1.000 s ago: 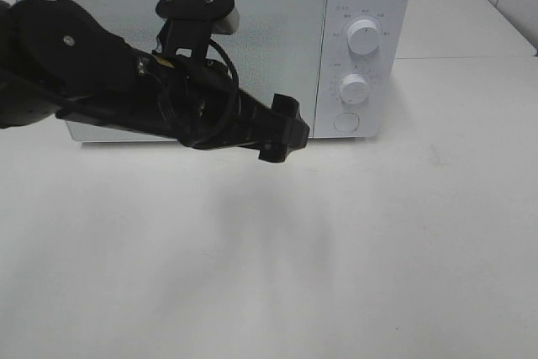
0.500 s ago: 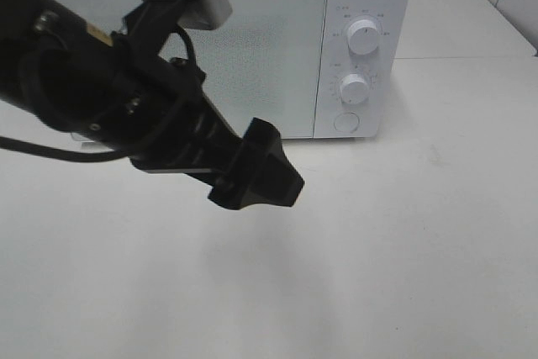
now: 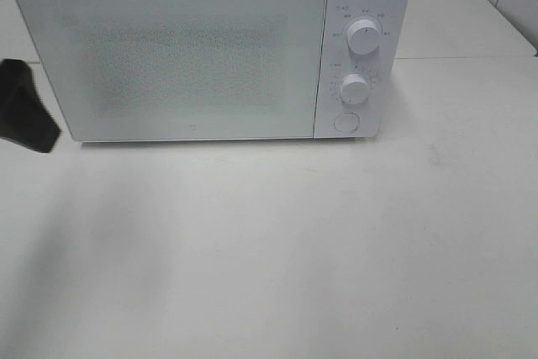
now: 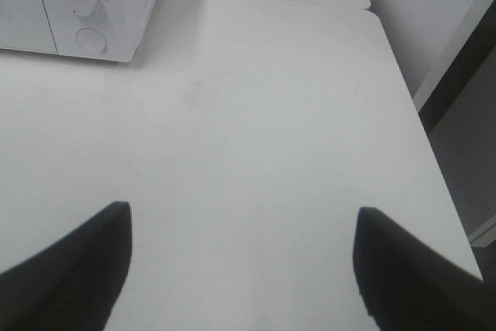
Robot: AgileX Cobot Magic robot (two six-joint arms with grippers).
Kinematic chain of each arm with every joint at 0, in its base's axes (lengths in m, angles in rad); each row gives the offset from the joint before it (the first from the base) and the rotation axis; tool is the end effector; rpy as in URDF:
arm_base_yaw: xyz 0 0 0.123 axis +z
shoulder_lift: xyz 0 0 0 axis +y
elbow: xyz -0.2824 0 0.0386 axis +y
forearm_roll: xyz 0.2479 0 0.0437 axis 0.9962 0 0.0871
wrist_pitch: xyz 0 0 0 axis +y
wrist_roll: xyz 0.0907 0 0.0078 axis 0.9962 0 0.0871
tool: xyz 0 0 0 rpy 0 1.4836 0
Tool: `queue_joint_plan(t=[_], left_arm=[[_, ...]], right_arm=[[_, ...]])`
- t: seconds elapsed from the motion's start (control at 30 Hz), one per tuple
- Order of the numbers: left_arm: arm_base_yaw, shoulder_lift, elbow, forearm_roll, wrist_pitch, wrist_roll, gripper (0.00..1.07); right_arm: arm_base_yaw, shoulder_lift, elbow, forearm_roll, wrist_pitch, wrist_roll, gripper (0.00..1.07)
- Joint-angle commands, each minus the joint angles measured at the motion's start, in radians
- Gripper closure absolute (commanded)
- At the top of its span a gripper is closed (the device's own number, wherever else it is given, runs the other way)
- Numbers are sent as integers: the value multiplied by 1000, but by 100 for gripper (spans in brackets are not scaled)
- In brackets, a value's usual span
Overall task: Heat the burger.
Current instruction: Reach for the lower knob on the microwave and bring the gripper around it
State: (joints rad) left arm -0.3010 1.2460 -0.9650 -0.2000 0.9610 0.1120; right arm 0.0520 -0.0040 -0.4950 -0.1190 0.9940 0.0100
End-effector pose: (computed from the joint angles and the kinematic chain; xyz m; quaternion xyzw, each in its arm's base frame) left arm 0.2188 -0.0835 0.2943 0.1614 0.9609 -0.1109 0.1959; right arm -0.0021 -0.0092 0.2817 -0.0172 0.8340 -0.0424 0.5499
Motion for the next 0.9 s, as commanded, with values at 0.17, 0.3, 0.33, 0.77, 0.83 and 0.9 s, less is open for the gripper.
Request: queue_joint_plan(t=[0.17, 0.3, 0.33, 0.77, 0.83, 0.9], left_arm=[[211, -133, 29, 34, 152, -5, 7], [289, -263, 132, 33, 150, -7, 7], [289, -263, 132, 33, 150, -7, 7], [302, -684, 437, 64, 120, -10, 7], [302, -740, 443, 63, 116, -10, 7], [302, -771, 443, 63, 116, -10, 7]], right_arm=[[-4, -26, 0, -2, -4, 11, 31], [-4, -26, 0, -2, -4, 11, 31], [-4, -26, 0, -2, -4, 11, 31], [-4, -26, 0, -2, -4, 11, 31], [-4, -26, 0, -2, -4, 11, 31], [-4, -26, 0, -2, -4, 11, 31]])
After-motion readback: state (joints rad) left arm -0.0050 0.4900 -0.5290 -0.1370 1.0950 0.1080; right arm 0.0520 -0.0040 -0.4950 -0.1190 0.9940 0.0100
